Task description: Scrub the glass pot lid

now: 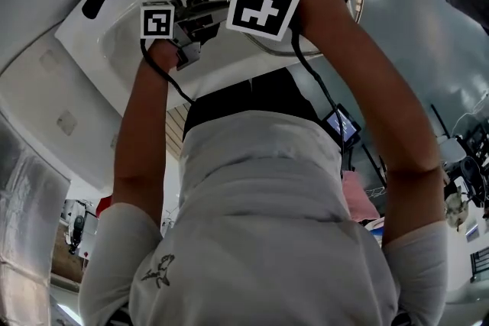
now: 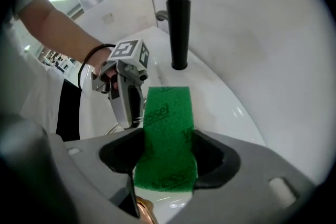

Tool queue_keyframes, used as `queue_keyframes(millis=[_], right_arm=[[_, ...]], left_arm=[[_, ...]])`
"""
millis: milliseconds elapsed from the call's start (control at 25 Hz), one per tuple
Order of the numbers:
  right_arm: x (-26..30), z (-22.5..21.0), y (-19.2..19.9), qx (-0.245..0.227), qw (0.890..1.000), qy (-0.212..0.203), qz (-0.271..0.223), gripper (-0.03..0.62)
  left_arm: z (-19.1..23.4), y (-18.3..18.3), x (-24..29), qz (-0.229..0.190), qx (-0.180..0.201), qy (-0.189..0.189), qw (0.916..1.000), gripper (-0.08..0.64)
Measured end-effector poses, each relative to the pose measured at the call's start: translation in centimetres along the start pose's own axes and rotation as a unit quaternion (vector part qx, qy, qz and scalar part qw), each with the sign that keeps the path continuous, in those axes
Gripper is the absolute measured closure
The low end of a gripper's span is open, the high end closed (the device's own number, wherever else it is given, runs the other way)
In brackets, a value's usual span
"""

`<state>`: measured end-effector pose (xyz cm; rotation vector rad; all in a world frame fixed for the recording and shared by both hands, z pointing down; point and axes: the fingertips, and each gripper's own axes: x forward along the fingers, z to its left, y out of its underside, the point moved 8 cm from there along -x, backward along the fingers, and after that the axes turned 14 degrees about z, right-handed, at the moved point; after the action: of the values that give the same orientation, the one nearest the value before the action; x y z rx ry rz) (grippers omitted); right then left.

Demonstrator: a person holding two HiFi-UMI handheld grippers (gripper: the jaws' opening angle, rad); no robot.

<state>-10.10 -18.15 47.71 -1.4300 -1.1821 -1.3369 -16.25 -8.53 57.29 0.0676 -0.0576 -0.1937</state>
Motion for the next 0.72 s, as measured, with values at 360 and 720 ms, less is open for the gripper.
queue_keyframes(millis=[360, 720], right_arm=[[-1.4, -5.6, 8.3, 0.129, 0.991, 0.004, 0.029, 0.304], [-0.8, -8.0, 22.1, 0.292, 0.956, -0.014, 0.005, 0.305]], left_arm=[[0.2, 0.1, -0.1, -0.007, -0.005, 0.001, 1.0000, 0.488], [0.3, 0.4, 0.1, -0.015, -0.017, 0.007, 0.9997, 0.488]])
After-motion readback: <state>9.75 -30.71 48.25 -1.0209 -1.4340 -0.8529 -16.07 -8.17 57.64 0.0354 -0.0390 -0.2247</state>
